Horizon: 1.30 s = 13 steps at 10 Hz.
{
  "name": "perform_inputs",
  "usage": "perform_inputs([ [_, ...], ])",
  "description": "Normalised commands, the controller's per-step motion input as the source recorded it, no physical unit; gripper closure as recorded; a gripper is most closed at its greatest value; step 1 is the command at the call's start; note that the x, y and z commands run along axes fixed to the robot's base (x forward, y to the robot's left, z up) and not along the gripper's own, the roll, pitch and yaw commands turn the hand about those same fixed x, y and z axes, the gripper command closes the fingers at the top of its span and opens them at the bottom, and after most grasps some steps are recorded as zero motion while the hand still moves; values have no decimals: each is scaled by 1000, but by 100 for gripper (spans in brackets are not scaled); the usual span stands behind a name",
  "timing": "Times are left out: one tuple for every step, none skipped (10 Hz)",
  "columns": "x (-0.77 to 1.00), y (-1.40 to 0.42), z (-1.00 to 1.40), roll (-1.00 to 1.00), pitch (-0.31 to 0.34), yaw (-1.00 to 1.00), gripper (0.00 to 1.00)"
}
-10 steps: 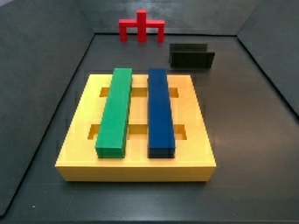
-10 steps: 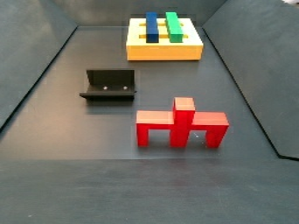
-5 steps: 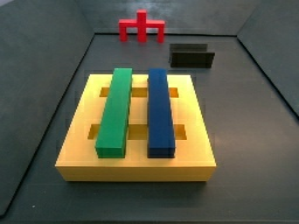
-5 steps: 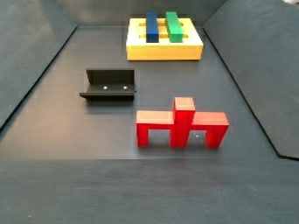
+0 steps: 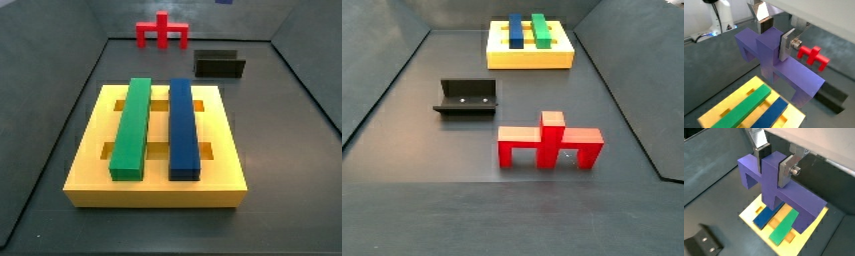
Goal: Pick up the purple object. Move up. Place the purple object on the fixture. Regrasp the purple object. Move to above the board. Insert the purple object.
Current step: Move to above the board, then insert the purple object.
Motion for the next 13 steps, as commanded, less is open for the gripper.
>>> perform_inputs([
  [-60, 30, 4, -376, -31, 5, 100],
  [-45, 14, 1, -221, -35, -1, 100],
  [-66, -23, -306, -159, -89, 0, 100],
  [-74, -126, -389, -123, -117, 23, 100],
  [-103, -274, -494, -90, -146, 69, 100],
  [-120, -389, -557, -97, -166, 111, 100],
  [-129, -446, -586, -87, -187, 129, 100],
  [-137, -446, -614, -60, -200, 120, 100],
  [-117, -349, -586, -43, -171, 91, 100],
  [-149, -186, -500, -97, -103, 71, 100],
  [-129, -160, -483, -119, -106, 23, 100],
  [-77, -211, -586, -97, -120, 0, 100],
  [-63, -206, -586, -121, -116, 0, 100],
])
